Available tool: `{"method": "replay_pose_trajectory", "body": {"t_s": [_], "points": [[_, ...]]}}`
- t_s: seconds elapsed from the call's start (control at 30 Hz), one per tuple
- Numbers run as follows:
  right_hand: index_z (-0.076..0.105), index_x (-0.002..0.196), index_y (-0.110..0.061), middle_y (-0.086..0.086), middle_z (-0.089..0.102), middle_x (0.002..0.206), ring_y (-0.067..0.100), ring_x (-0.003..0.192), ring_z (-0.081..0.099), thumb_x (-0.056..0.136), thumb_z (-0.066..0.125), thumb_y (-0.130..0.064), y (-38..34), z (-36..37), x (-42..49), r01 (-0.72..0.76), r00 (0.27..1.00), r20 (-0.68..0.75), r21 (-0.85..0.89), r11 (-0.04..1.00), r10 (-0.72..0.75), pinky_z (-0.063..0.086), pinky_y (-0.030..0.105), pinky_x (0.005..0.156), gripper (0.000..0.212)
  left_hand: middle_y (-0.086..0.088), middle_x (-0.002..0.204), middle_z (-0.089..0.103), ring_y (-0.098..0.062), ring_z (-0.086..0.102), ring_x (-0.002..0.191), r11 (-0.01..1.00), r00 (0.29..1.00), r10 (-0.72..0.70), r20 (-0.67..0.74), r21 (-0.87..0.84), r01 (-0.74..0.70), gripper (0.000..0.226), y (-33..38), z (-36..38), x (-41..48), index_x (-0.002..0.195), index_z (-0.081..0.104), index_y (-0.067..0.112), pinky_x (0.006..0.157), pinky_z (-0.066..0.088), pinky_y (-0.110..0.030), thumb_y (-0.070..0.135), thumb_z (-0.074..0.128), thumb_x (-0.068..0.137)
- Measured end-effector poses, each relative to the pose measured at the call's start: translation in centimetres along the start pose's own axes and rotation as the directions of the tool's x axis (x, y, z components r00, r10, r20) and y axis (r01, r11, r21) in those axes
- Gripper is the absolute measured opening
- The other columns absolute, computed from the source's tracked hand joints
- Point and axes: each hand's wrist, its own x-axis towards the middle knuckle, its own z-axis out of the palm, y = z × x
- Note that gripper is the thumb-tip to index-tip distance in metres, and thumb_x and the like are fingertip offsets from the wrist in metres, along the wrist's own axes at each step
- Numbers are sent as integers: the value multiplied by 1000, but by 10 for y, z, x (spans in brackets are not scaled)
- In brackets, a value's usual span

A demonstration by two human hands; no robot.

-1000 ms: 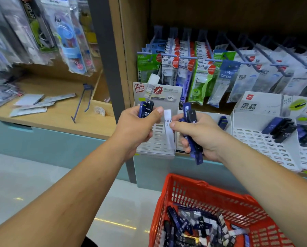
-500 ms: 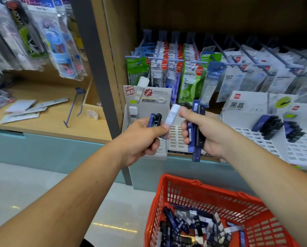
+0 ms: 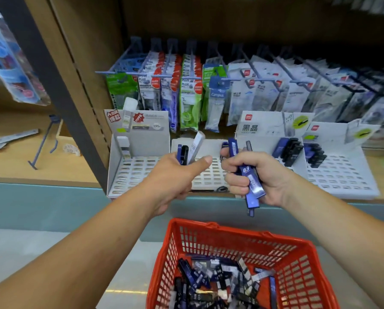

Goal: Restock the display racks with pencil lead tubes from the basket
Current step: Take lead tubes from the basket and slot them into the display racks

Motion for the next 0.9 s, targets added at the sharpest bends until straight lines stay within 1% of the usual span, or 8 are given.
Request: {"method": "replay_pose_trajectory", "body": {"t_s": [0.17,0.27,0.37,0.5,0.63,0.73,0.8,0.9], "points": [[50,88,-21,1,42,62,16,49,41,102,48,-10,5,-7,8,107,976,-198,74,992,-90,40,27,47,18,-7,62,50,-17,37,48,998,999,-39,33,60,37,44,0,23,-2,76,55,18,44,29,-23,56,70,91],[51,74,-18,2,46,62,18,52,46,105,54,-33,5,-10,9,92,956,-285,54,994,-73,48,32,58,35,-8,76,73,-14,42,46,988,990,-40,133,155,19,42,-5,40,-6,89,69,16,44,34,-20,57,65,95],[51,65,-16,5,51,68,21,56,48,101,55,-50,2,-15,6,23,957,-291,45,999,-8,53,36,66,49,-1,63,70,-12,41,42,989,980,-60,189,146,33,38,-7,49,-8,95,66,16,43,34,-21,54,62,98],[55,64,-17,4,56,71,21,65,54,101,54,-52,-3,-20,-1,63,963,-265,70,996,-42,51,41,79,51,-8,64,62,-11,35,41,993,957,-88,276,-57,108,32,-5,57,-6,95,60,11,44,27,-23,42,66,100],[51,71,-17,2,48,60,19,52,50,102,58,-45,-8,-27,-8,106,915,-402,140,984,-41,54,33,60,42,-6,74,76,-11,38,44,995,961,-101,257,0,104,30,-4,64,-3,96,64,10,45,31,-24,39,63,102],[50,85,-20,-1,40,58,14,44,39,103,63,-31,-8,-41,-14,188,818,-547,-35,982,-176,41,25,42,24,-6,70,71,-12,36,44,991,962,-131,240,21,130,28,-3,67,2,90,62,9,44,27,-23,34,67,100],[54,91,-20,0,40,61,15,45,38,101,65,-29,-9,-47,-21,165,839,-488,-190,968,-239,38,25,42,18,-1,57,53,-11,29,44,982,935,-187,300,27,187,29,-1,67,5,79,55,14,42,20,-21,30,72,97],[64,104,-16,8,45,68,18,47,38,98,70,-28,-11,-50,-31,150,917,-302,-340,928,-259,36,27,44,15,2,59,41,-7,23,44,956,860,-276,428,32,291,34,0,70,8,74,51,18,42,11,-22,31,76,93]]}}
